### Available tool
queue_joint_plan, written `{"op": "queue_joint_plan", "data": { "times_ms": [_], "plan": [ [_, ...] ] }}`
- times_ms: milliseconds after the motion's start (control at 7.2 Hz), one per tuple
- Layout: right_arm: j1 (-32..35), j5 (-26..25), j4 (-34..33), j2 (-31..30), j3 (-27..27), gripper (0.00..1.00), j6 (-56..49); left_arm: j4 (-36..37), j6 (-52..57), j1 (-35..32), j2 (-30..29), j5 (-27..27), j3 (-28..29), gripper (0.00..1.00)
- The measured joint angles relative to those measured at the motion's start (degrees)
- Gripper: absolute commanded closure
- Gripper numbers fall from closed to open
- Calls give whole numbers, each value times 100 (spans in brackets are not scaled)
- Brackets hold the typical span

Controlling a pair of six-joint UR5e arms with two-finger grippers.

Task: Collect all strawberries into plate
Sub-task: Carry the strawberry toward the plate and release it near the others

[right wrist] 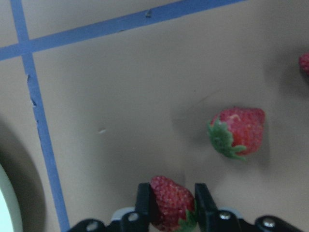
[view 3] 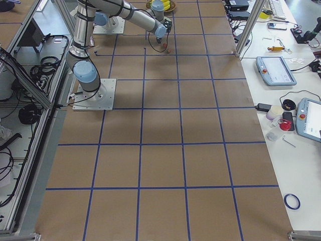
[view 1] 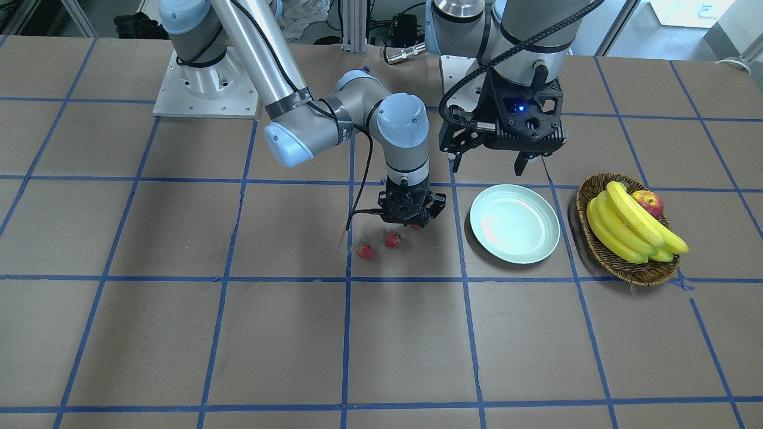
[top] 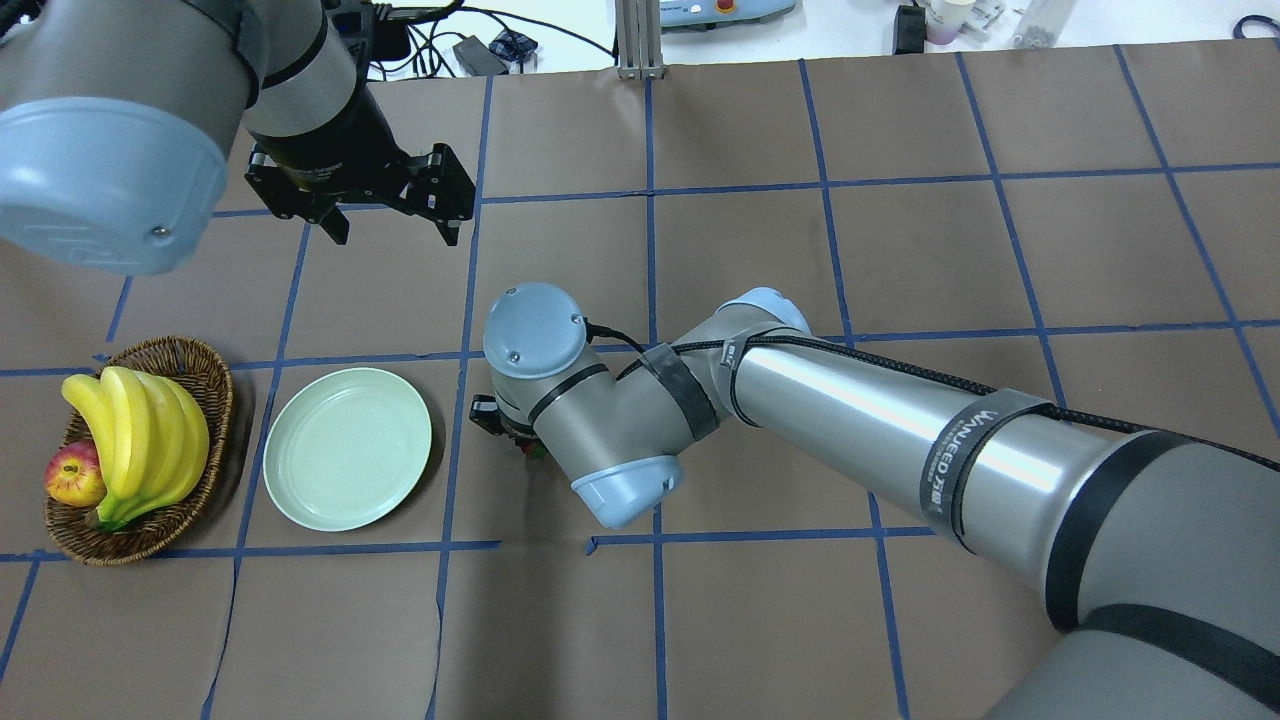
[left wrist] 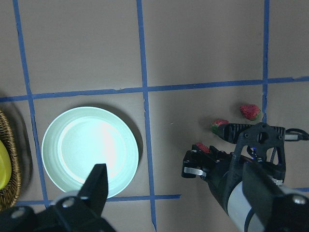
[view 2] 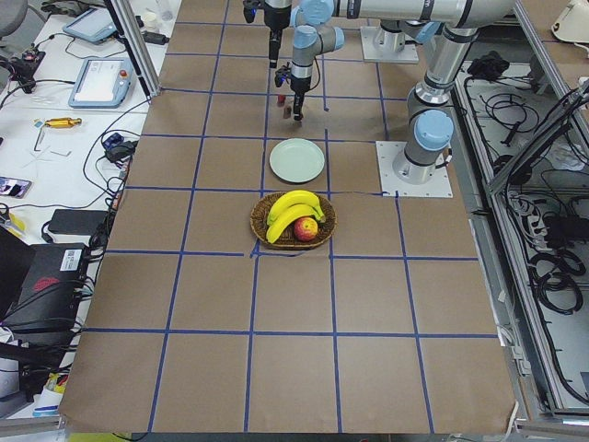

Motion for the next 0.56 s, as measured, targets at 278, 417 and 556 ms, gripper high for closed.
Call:
{"op": "queue_joint_plan", "data": {
  "times_ms": [278,417,556],
  "plan": [
    [10,7,3,110,-141,0,17,-2,4,0,2,4,-4,0],
    [13,-6,27,94,-130,0,-2,-3,6,0,2,2,-3,0],
    [14,-11,64,50,-106,0,-44,-4,7,0,1,4,0,0]
  ]
}}
